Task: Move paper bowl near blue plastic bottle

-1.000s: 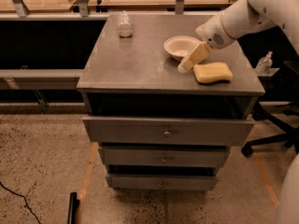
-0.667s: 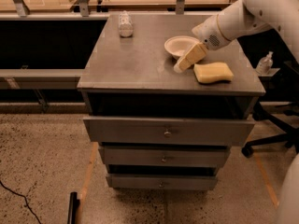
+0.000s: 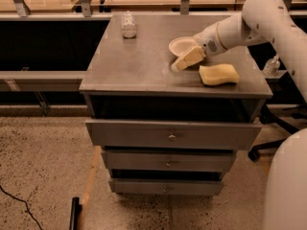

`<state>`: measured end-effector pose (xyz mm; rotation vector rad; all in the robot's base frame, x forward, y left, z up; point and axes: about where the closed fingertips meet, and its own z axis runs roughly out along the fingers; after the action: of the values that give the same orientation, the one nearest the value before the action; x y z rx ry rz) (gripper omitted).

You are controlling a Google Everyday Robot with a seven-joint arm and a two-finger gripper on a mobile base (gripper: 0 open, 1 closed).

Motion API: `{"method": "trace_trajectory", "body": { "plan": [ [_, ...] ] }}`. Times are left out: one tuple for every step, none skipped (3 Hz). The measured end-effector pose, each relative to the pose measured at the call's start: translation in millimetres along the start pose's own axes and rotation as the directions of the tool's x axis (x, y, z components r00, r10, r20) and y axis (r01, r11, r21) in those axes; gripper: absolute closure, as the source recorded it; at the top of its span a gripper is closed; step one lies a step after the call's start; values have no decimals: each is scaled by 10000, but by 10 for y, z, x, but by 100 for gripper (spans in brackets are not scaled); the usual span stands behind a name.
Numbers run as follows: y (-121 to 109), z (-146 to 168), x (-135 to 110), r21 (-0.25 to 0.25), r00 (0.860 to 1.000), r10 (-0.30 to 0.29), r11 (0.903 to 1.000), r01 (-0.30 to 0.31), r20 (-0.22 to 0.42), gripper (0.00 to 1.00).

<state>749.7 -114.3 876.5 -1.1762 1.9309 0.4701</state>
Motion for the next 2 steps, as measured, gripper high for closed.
{"method": "trace_trajectory", "body": {
  "plan": [
    [-67,111,88,-57,9995,317,9995,-317,58,31],
    [-72,206,203,-114,9988,470,9988,-471,-124,54]
  ]
}}
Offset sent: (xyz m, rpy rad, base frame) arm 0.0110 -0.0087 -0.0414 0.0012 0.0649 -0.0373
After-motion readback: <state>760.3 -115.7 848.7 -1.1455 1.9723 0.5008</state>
